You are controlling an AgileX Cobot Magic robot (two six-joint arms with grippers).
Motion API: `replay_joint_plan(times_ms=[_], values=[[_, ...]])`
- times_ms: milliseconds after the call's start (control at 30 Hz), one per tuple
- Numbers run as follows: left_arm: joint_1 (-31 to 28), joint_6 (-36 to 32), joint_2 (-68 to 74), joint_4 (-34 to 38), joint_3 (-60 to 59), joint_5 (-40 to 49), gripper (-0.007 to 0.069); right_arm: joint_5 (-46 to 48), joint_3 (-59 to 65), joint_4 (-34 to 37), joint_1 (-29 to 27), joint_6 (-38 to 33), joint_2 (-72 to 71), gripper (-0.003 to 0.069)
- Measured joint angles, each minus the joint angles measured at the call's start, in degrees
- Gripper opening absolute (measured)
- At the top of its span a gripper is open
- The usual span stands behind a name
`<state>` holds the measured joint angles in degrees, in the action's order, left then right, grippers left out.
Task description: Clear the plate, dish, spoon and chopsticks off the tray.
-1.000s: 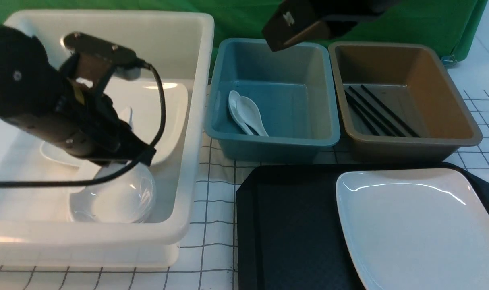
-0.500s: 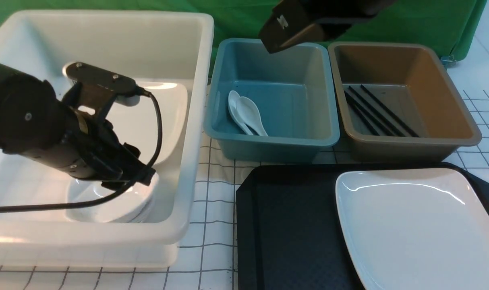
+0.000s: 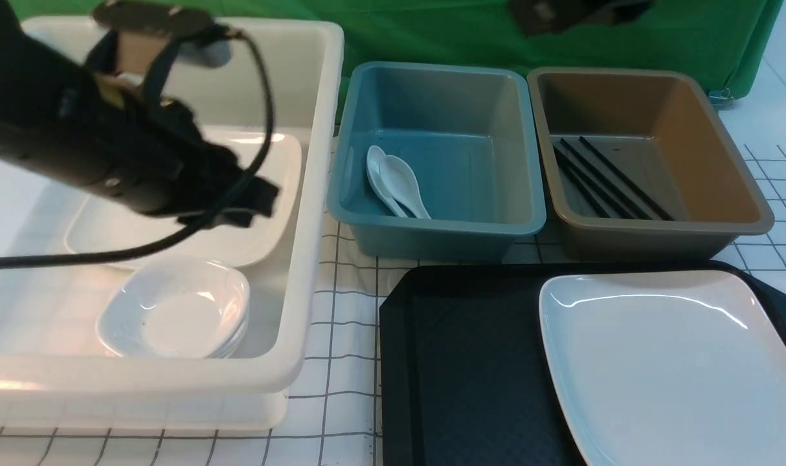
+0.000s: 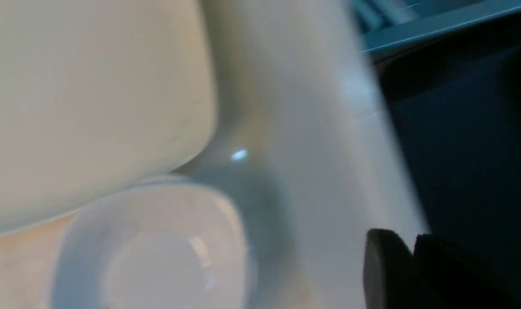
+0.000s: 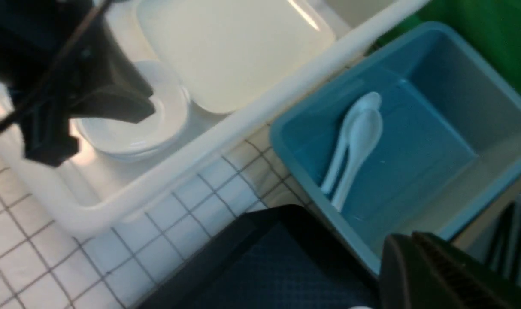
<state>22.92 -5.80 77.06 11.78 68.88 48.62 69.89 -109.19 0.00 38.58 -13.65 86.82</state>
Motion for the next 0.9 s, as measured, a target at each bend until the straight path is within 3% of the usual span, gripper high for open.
replay_joint_plan(times_ms=[167,300,433,567,733,900], values=[[9.4,-0.9,4.3,6.2,4.3,0.6,-0.0008,-0.3,13.0,-2.2,-8.2,0.1,-7.5,0.0002],[16.0,0.3,13.4,7.3,11.1,3.6,-0.0011,-0.2,28.8,-2.7,-19.7,0.2,-14.3,0.0001],[18.4,1.2,23.0,7.8,19.6,4.5,0.0011,0.0,41.2,-1.6,-29.2,-0.3,-19.2,0.0001],[18.5,3.3,32.5,7.4,28.0,6.0,0.0088,0.2,49.0,3.5,-35.4,-2.1,-24.0,0.0001],[18.5,4.8,42.7,4.3,36.4,6.2,0.0264,-0.8,50.5,12.1,-36.3,-5.3,-29.2,0.0001],[18.5,6.3,49.7,3.8,39.9,2.9,0.0428,-0.9,50.5,15.8,-36.3,-6.1,-32.6,0.0001]])
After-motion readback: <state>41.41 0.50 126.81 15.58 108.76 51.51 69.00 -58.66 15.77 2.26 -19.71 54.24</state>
